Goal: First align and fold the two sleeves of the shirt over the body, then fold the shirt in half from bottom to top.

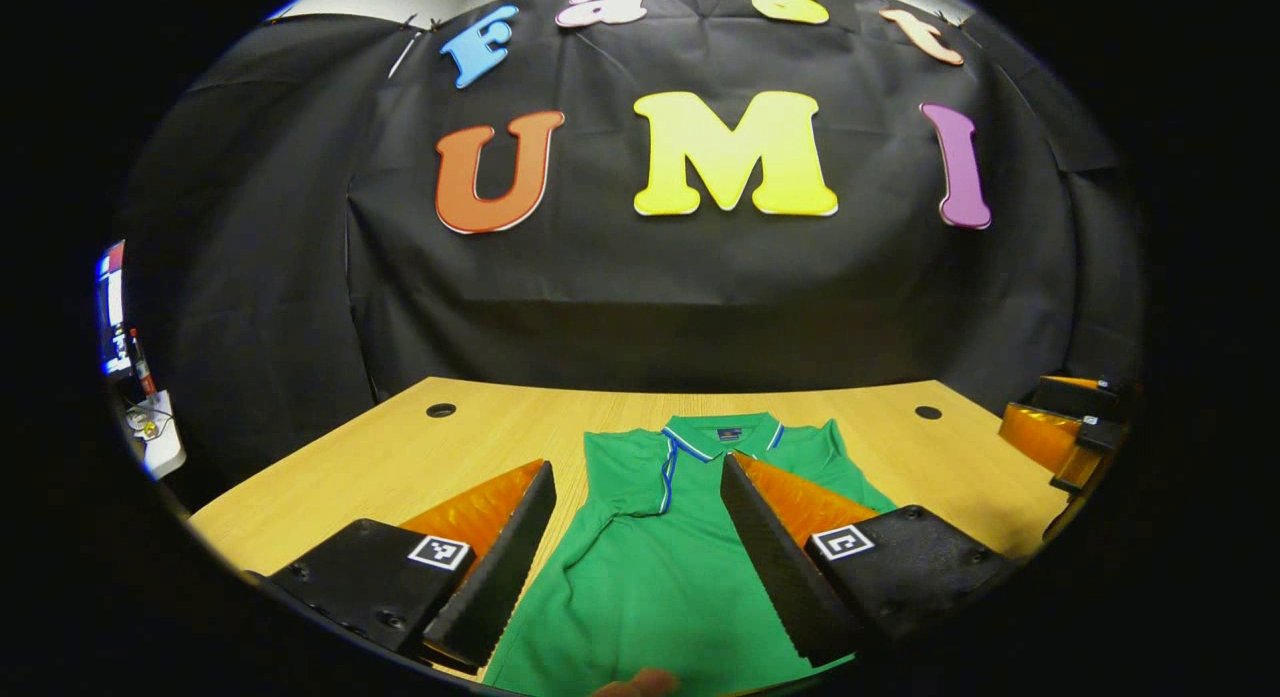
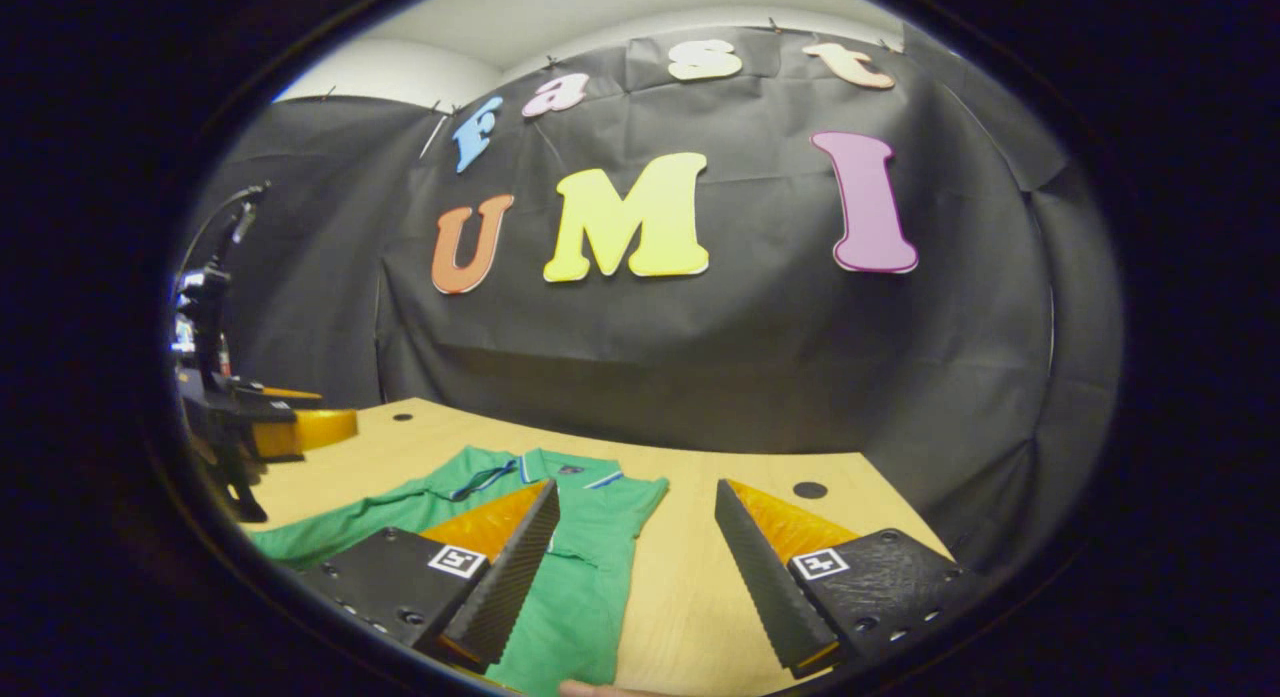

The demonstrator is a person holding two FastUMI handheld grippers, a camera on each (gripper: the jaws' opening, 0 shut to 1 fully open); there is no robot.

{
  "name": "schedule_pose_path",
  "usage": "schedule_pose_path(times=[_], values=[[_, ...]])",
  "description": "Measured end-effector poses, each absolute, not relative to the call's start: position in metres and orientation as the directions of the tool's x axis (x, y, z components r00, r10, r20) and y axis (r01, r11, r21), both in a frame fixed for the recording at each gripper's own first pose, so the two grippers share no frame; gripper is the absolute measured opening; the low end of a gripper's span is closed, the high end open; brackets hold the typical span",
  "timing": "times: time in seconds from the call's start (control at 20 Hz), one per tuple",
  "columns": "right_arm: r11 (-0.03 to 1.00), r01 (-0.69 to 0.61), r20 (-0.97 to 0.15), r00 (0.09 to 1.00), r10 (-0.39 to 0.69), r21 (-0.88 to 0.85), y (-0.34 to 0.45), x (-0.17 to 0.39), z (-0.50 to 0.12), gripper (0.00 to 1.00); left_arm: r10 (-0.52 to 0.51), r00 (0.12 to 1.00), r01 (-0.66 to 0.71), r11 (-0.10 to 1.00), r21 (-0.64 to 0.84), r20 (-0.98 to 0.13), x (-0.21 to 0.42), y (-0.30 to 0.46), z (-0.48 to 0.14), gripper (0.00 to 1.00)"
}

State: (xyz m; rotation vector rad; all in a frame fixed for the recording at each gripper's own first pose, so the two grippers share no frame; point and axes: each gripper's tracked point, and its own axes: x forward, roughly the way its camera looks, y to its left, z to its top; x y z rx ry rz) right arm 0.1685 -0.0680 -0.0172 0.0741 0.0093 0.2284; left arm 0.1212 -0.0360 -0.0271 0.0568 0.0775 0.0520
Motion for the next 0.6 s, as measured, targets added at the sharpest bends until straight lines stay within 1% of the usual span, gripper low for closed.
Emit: schedule_pose_path(times=[0.15,0.2,0.3,0.4,0.45,0.6], values=[[0.978,-0.205,0.002,0.979,0.205,0.049,-0.077,0.132,-0.016,0.95,0.041,0.998,-0.037,0.995,0.088,-0.041,0.079,-0.022,-0.024,1.0],[0.981,-0.189,0.013,0.982,0.188,0.051,-0.083,0.118,-0.013,0.95,0.05,0.998,-0.046,0.995,0.091,-0.04,0.067,-0.016,-0.028,1.0],[0.982,-0.169,0.024,0.986,0.167,0.086,-0.088,0.084,-0.012,0.95,0.05,0.998,-0.045,0.995,0.087,-0.049,0.047,-0.009,-0.039,1.0],[0.981,-0.148,0.029,0.989,0.145,0.122,-0.09,0.053,-0.014,0.93,0.022,0.998,-0.018,0.997,0.071,-0.059,0.032,-0.01,-0.052,1.0],[0.981,-0.138,0.021,0.99,0.136,0.138,-0.088,0.04,-0.019,0.95,0.006,0.998,-0.002,0.998,0.069,-0.067,0.027,-0.011,-0.059,1.0],[0.984,-0.127,-0.004,0.992,0.129,0.128,-0.076,0.003,-0.04,0.95,0.006,0.996,0.003,0.996,0.09,-0.093,0.013,0.001,-0.082,1.0]])
